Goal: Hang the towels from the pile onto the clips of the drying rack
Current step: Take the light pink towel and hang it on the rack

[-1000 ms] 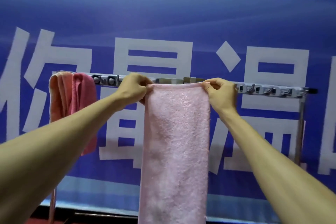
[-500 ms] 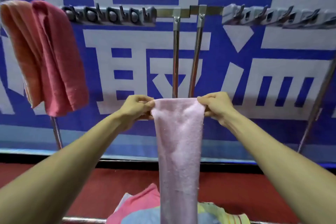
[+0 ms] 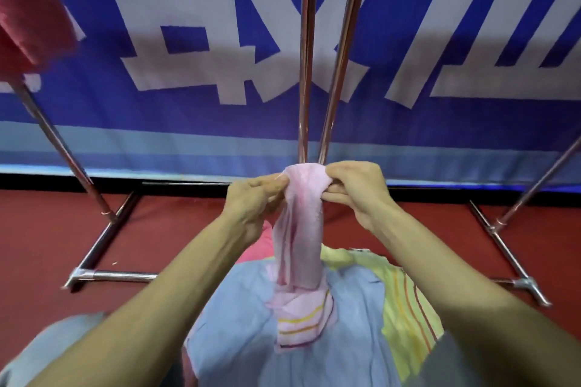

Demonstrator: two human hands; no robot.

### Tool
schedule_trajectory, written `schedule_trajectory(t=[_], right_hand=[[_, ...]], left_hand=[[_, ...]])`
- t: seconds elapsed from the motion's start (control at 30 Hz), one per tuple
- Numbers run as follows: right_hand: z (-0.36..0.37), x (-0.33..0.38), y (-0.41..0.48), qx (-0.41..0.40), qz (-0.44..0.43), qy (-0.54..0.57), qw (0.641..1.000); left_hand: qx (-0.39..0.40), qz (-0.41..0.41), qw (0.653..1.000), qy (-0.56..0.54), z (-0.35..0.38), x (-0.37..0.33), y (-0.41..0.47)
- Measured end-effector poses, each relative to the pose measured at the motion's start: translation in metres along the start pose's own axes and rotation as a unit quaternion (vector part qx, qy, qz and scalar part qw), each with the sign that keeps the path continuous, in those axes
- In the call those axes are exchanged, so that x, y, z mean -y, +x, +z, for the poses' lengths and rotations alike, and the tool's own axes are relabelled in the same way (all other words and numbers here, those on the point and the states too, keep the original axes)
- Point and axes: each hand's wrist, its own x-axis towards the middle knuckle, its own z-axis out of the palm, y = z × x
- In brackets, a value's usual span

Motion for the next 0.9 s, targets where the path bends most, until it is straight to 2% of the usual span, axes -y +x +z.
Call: schedule_trajectory(t=[0.1,0.27,0.4,0.53,0.7,0.9], right_hand=[[0.01,0.003,-0.007,0.024,-0.031,-0.018,0.999],[0.013,0.0,-0.018,0.042,-0.051,-0.035,0.997],[0.015,-0.006,-0.024,0.02,-0.095,-0.077,0.992],[0.014,-0.008,-0.031,0.028,-0.096,-0.075,0.992],[0.006,0.001,-0.036,0.063,-0.082,-0.015,0.995],[-0.002,0.008,-0.036,0.1,-0.108,-0.038,0.988]], left_hand=[[-0.007,0.06,0.998,0.022,0.008,0.001,0.001],[-0.014,0.103,0.993,0.058,0.008,0.006,-0.006],[-0.03,0.141,0.985,0.093,0.011,0.008,-0.016],[-0.042,0.157,0.978,0.129,0.012,0.009,-0.026],[0.025,0.144,0.981,0.131,0.005,0.004,-0.032],[0.081,0.181,0.958,0.206,-0.006,-0.004,-0.031]])
